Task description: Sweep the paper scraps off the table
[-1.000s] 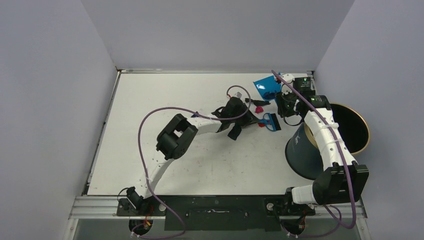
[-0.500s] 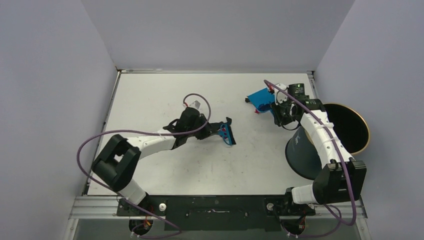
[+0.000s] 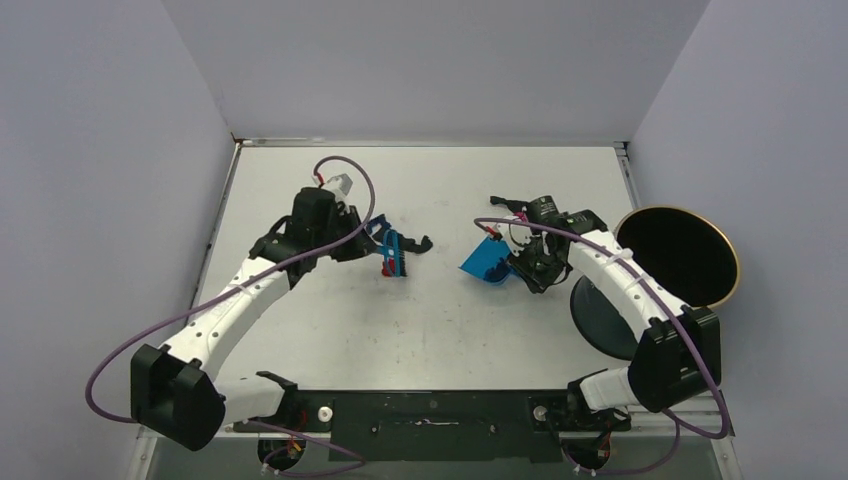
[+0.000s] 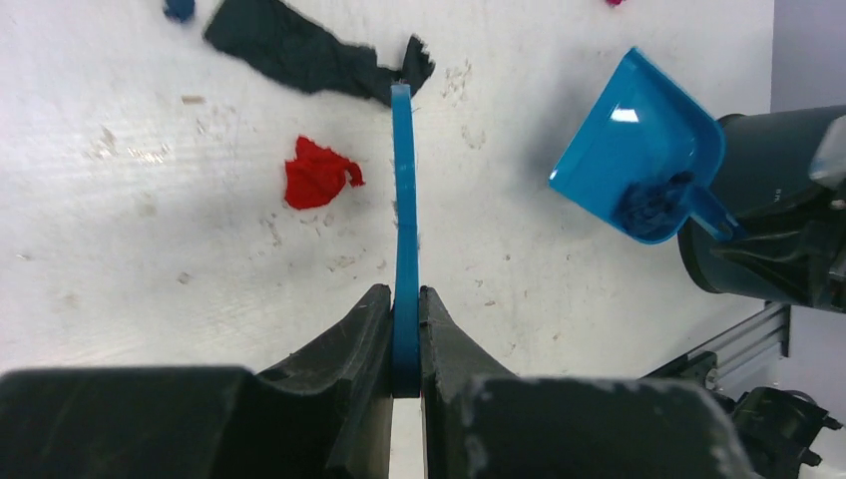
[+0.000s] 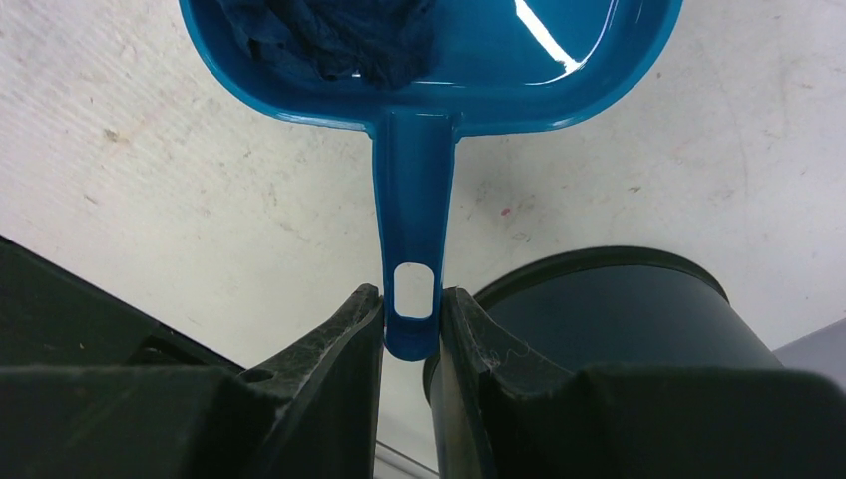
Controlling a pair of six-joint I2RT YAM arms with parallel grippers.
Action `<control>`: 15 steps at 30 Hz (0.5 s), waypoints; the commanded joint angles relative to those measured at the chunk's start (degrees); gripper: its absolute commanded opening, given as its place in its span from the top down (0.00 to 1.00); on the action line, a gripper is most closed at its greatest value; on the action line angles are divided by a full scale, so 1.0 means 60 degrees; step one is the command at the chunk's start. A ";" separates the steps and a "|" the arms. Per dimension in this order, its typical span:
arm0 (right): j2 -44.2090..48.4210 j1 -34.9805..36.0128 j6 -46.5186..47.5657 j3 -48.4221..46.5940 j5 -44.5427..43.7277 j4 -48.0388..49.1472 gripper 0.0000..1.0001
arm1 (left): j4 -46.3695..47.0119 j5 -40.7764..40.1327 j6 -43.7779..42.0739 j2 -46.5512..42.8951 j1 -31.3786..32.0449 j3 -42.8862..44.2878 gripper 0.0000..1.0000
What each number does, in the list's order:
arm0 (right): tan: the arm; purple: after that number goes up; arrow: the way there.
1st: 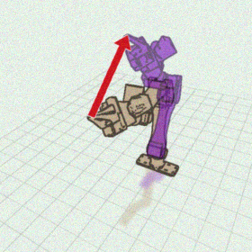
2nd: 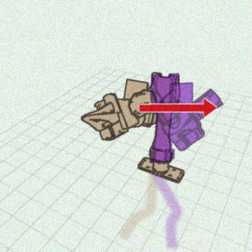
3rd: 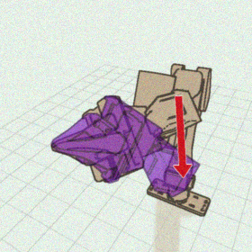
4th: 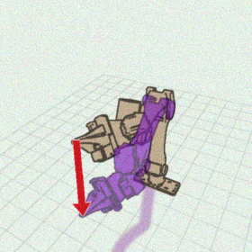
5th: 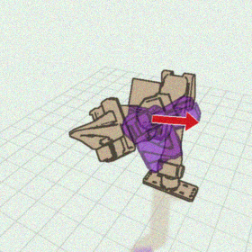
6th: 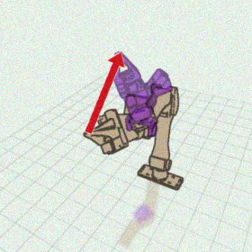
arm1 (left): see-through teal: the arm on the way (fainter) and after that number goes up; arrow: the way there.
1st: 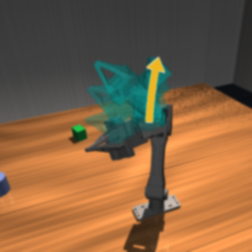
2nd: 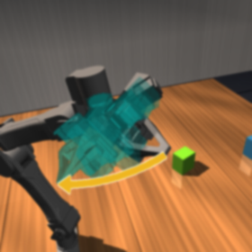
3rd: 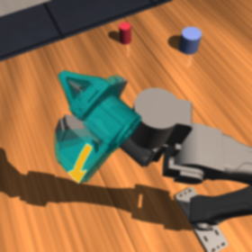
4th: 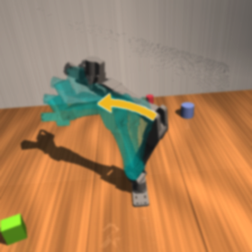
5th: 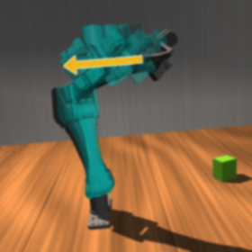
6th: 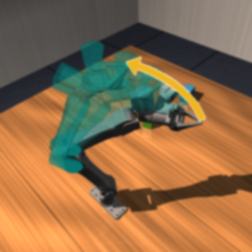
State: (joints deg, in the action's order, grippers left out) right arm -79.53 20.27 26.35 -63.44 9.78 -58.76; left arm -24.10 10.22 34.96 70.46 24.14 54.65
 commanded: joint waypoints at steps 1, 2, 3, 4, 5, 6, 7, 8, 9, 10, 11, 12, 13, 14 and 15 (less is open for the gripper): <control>-0.0249 0.0392 0.0504 -0.0169 -0.0358 -0.0576 0.95 | -0.2198 -0.0987 -0.2296 -0.0292 -0.0020 0.2019 1.00; -0.0306 0.0524 0.0516 -0.0174 -0.0400 -0.0590 0.95 | -0.2604 -0.1401 -0.2653 -0.0154 -0.0018 0.2450 1.00; -0.0382 0.0649 0.0518 -0.0167 -0.0445 -0.0566 0.95 | -0.3094 -0.1909 -0.2984 0.0004 -0.0019 0.2837 1.00; -0.0449 0.0783 0.0492 -0.0144 -0.0528 -0.0501 0.95 | -0.3393 -0.2461 -0.3307 0.0203 -0.0013 0.3208 1.00; -0.0518 0.0897 0.0449 -0.0114 -0.0548 -0.0416 0.95 | -0.3579 -0.3105 -0.3465 0.0404 -0.0016 0.3499 1.00; -0.0592 0.1017 0.0423 -0.0094 -0.0563 -0.0312 0.95 | -0.3655 -0.3709 -0.3478 0.0584 -0.0023 0.3703 1.00; -0.0680 0.1122 0.0402 -0.0060 -0.0550 -0.0205 0.95 | -0.3648 -0.4074 -0.3537 0.0748 -0.0023 0.3834 1.00; -0.0777 0.1227 0.0392 -0.0017 -0.0541 -0.0110 0.95 | -0.3643 -0.4244 -0.3640 0.0908 -0.0013 0.3948 1.00; -0.0887 0.1313 0.0370 0.0026 -0.0535 0.0021 0.95 | -0.3674 -0.4429 -0.3720 0.1125 -0.0012 0.4084 1.00; -0.0990 0.1384 0.0335 0.0070 -0.0534 0.0142 0.95 | -0.3747 -0.4754 -0.3774 0.1380 -0.0021 0.4285 1.00; -0.1089 0.1457 0.0301 0.0114 -0.0524 0.0271 0.95 | -0.3892 -0.5062 -0.3856 0.1679 -0.0017 0.4542 1.00; -0.1193 0.1523 0.0260 0.0151 -0.0505 0.0373 0.95 | -0.3991 -0.5336 -0.3962 0.1994 -0.0013 0.4920 1.00; -0.1290 0.1575 0.0229 0.0177 -0.0495 0.0451 0.95 | -0.4040 -0.5546 -0.4081 0.2430 -0.0023 0.5160 1.00; -0.1381 0.1628 0.0224 0.0183 -0.0472 0.0505 0.95 | -0.4060 -0.5755 -0.4244 0.2760 -0.0017 0.5369 1.00; -0.1456 0.1658 0.0230 0.0187 -0.0462 0.0550 0.95 | -0.4081 -0.5872 -0.4424 0.3126 -0.0022 0.5626 1.00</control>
State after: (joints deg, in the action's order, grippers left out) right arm -86.89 29.19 28.05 -62.78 7.84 -58.61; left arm -45.87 -16.34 13.76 82.48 24.21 81.91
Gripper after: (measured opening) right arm 0.243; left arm 0.101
